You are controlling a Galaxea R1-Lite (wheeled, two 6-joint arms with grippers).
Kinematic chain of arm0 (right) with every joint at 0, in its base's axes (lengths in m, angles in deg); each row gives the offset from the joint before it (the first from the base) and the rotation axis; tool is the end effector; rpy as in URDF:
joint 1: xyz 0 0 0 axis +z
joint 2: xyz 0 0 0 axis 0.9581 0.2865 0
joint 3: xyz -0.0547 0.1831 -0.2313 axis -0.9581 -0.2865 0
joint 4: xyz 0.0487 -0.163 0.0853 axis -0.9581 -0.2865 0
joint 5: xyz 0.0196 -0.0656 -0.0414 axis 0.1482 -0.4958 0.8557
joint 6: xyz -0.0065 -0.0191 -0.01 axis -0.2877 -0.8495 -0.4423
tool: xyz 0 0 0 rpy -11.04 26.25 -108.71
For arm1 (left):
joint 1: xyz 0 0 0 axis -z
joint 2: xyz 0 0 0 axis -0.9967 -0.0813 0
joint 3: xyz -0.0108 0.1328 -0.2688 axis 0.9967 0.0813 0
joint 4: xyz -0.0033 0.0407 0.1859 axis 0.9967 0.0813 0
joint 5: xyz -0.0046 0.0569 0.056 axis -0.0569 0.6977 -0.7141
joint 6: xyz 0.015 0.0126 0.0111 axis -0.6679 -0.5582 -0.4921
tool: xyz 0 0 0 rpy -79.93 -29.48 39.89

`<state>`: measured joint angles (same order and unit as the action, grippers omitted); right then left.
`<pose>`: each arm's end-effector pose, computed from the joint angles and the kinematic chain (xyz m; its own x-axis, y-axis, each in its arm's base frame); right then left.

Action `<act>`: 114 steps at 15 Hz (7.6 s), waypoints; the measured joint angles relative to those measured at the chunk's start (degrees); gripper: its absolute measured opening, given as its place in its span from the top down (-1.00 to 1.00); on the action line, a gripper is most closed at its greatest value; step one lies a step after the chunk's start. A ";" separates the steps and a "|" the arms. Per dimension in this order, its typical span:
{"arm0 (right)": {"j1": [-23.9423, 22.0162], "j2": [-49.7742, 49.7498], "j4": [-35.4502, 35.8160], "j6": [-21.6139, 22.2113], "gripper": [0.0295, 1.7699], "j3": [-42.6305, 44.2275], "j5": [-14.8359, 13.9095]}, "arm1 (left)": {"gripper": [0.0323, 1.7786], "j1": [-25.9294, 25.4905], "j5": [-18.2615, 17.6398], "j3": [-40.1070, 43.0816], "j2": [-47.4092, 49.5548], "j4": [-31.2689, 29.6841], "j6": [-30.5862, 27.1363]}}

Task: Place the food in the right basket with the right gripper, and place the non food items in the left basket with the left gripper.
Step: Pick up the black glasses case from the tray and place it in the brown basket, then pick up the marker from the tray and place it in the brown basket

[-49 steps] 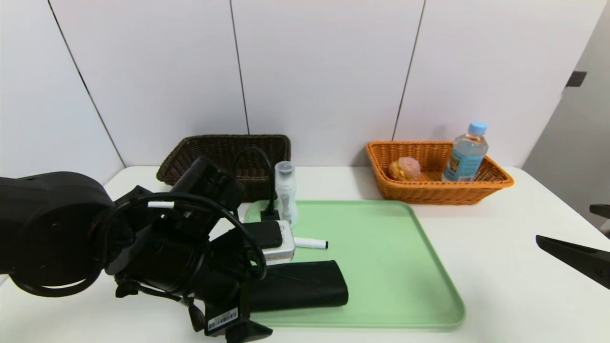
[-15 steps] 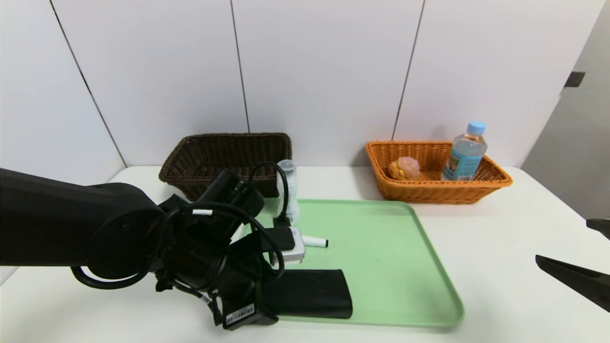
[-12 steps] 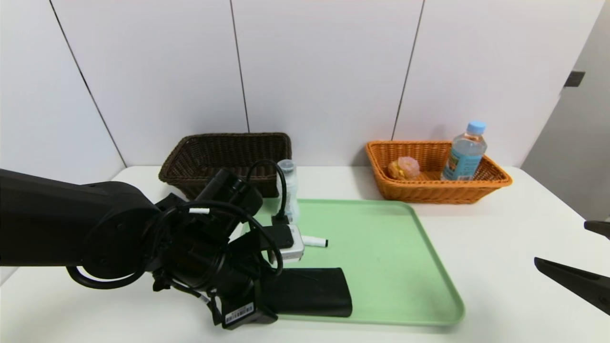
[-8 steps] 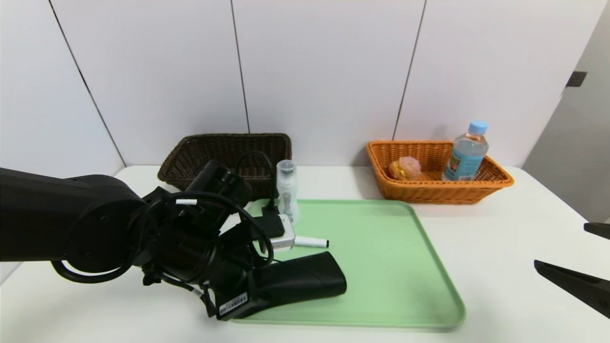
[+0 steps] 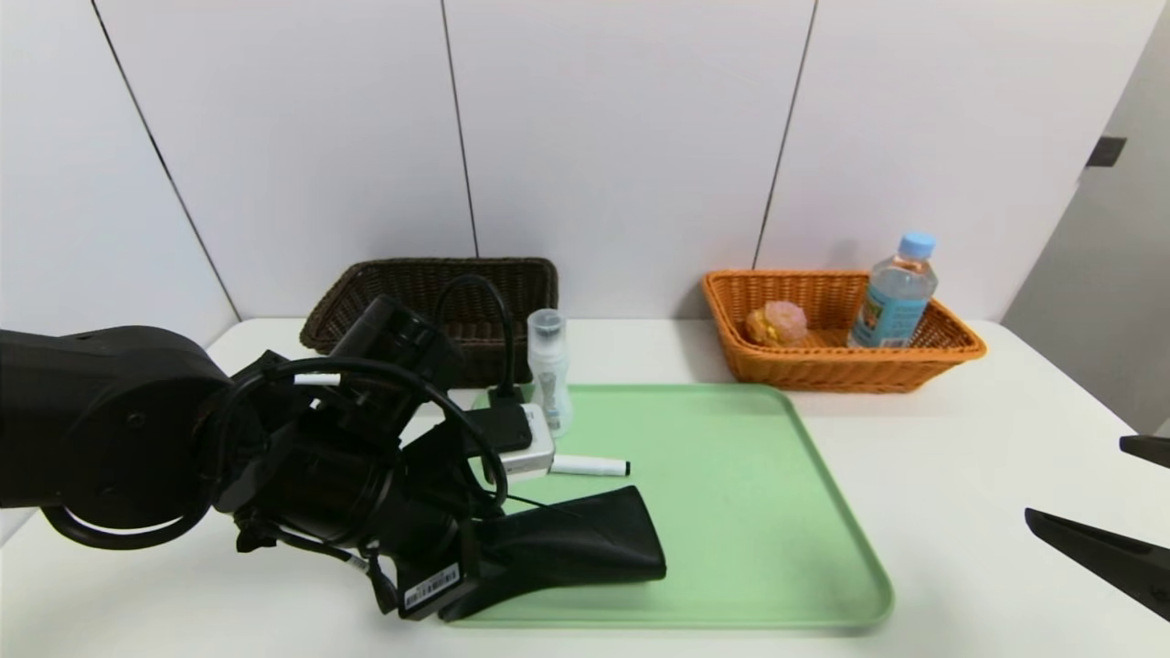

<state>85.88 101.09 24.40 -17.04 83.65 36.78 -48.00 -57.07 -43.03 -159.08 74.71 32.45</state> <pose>0.0884 0.0218 0.2204 0.8654 0.2907 -0.4080 -0.3703 0.9198 -0.1299 0.2132 -0.1684 0.1699 0.3210 -0.5008 -0.8038 0.9302 0.3262 0.1682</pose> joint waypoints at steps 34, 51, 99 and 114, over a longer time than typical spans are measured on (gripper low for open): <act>-0.02 -0.52 0.49 -0.17 -0.93 -1.77 -0.15 | 0.49 -31.12 2.40 -16.63 -12.20 -42.61 24.45; -0.09 0.00 0.51 0.00 -0.93 -1.18 -0.50 | 0.08 -33.38 8.16 -12.32 -20.89 -47.76 24.17; 0.02 -8.33 0.43 0.52 -0.93 -2.26 10.19 | -0.90 -8.51 -6.56 -9.73 -13.84 -8.02 -9.78; 0.00 -8.33 0.43 0.44 -0.93 -3.00 10.22 | -0.65 -8.51 -12.98 -9.76 -17.25 -8.44 -2.62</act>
<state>85.88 92.77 24.83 -16.60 80.66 46.99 -56.51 -70.05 -52.79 -176.33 66.27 29.83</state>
